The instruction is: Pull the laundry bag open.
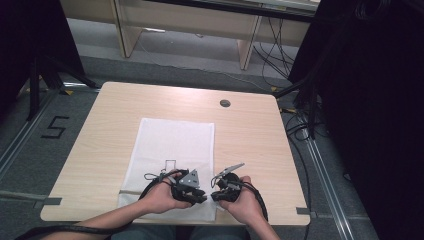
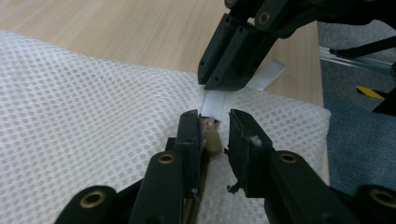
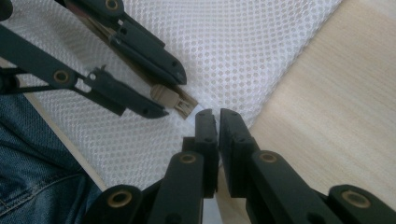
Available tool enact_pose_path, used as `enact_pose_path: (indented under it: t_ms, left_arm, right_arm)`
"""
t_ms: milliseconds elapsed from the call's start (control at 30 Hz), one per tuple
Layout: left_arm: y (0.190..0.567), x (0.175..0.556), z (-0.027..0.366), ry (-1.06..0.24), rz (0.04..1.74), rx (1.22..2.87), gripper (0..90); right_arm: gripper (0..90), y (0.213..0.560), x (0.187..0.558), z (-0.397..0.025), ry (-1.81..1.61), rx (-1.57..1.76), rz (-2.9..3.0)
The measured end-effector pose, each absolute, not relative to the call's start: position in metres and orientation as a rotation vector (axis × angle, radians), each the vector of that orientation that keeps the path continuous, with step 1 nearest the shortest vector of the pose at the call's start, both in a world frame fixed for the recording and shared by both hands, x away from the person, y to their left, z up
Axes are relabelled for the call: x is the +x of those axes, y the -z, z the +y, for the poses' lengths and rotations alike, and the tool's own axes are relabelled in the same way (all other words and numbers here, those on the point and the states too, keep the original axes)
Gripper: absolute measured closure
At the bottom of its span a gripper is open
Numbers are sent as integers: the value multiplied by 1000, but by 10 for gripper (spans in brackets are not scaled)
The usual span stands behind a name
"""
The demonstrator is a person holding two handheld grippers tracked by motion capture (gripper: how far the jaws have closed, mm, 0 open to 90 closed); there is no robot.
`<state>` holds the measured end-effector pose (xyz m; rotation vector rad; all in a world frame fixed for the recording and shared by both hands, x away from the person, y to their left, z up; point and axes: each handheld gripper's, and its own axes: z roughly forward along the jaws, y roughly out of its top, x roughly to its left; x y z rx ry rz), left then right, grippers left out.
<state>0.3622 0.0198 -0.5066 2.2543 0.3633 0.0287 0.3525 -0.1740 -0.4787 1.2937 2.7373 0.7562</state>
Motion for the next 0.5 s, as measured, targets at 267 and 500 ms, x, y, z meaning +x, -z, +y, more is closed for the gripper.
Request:
enact_pose_path:
  t_ms: [267,500]
  left_arm:
    - [512,360,16,-41,341,2264,771]
    - [511,359,14,-58,335,2272,808]
  right_arm:
    - [866,480,353,-171,-760,1283,2743]
    - [879,484,354,-166,-737,1240,2772]
